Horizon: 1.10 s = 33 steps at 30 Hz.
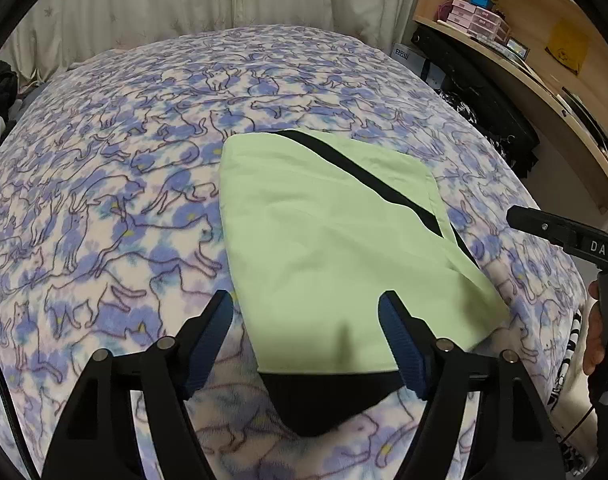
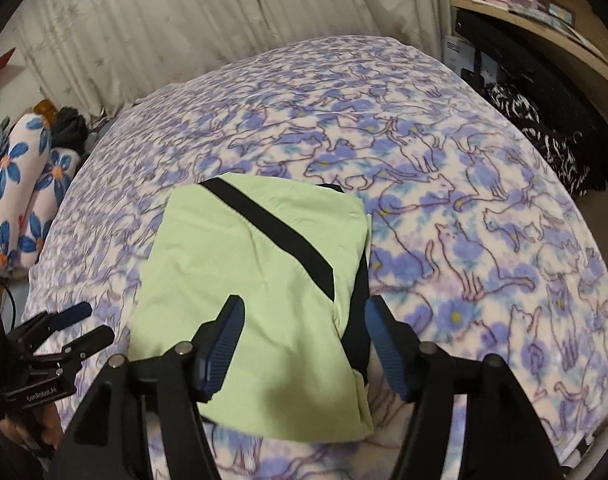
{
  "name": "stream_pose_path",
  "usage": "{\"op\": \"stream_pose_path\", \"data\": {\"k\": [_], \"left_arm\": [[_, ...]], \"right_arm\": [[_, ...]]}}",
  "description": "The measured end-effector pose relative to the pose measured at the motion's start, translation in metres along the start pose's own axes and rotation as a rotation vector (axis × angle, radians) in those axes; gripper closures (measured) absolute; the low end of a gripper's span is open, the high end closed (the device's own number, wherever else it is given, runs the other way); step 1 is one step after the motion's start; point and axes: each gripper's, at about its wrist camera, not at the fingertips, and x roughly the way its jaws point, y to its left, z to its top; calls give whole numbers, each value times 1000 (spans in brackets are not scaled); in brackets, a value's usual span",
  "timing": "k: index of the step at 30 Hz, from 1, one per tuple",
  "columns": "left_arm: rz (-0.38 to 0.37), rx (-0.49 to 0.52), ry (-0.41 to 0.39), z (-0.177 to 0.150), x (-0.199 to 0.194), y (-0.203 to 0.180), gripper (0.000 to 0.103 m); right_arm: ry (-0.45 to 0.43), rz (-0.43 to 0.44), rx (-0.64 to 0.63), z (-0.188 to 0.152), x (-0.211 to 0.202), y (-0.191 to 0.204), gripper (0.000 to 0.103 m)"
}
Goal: Fold large clothes
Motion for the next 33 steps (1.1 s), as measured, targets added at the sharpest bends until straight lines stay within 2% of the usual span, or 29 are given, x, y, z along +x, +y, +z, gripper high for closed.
{"op": "stream_pose_path", "data": {"k": [4,10,20,26,33], "left_arm": [[-17,-16,14,-2,-3,3,25],[-36,-45,40,-4,6,10,19],[-128,-138,162,-11,60,27,19],[-165,-188,206,-16,91,36,19],[-241,-245,203,-17,116,44,16]], "right_arm": [[29,20,6,-3,-1,-3,35],[77,64,66,-7,12,-22,35],[169,174,179,-12,55,-59,35],[247,231,240,-19,94,-79,35],[304,401,309,-27,135,-84,35]]}}
